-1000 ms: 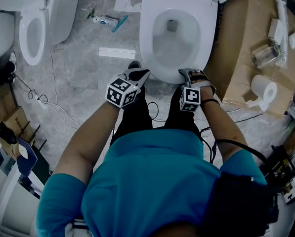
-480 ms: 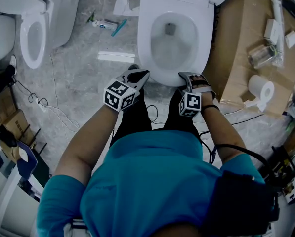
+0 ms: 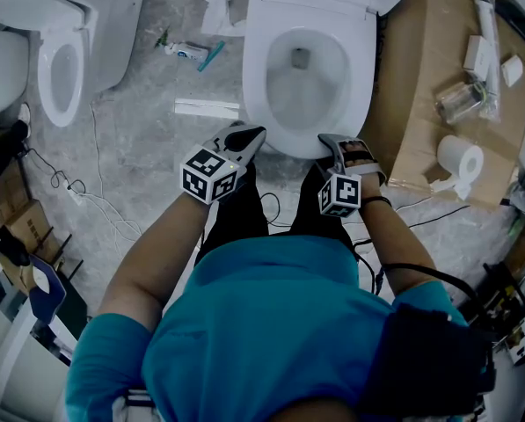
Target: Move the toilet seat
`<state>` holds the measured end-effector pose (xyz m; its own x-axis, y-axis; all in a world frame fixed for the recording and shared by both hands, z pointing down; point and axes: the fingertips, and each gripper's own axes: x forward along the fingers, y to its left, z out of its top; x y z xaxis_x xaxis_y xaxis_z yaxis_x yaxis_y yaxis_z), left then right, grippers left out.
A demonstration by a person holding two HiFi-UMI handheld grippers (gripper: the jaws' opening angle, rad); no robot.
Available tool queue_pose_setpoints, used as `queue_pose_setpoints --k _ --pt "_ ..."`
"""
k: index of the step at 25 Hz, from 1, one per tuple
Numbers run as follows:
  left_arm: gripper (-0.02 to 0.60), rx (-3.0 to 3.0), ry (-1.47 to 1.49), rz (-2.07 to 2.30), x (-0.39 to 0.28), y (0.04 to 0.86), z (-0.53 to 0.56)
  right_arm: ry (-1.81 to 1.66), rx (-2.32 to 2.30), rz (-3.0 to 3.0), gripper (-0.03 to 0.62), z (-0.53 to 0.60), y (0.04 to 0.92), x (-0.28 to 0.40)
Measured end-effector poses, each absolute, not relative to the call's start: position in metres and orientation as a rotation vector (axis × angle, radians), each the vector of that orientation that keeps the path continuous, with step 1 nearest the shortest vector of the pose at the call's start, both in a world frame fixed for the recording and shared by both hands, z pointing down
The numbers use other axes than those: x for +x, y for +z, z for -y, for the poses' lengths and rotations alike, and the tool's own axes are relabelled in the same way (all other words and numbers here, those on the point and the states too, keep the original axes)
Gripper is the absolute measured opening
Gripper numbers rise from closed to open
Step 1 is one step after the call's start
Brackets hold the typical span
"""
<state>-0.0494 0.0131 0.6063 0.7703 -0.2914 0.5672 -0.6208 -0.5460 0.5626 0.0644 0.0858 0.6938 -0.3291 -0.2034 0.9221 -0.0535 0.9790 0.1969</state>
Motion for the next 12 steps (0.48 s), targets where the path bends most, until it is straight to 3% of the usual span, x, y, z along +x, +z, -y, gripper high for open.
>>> queue_pose_setpoints --k 12 --pt "0.003 2.191 0.484 0.709 -0.049 0.588 -0.003 -0.188 0.234 1.937 0.238 -0.075 0.662 0.067"
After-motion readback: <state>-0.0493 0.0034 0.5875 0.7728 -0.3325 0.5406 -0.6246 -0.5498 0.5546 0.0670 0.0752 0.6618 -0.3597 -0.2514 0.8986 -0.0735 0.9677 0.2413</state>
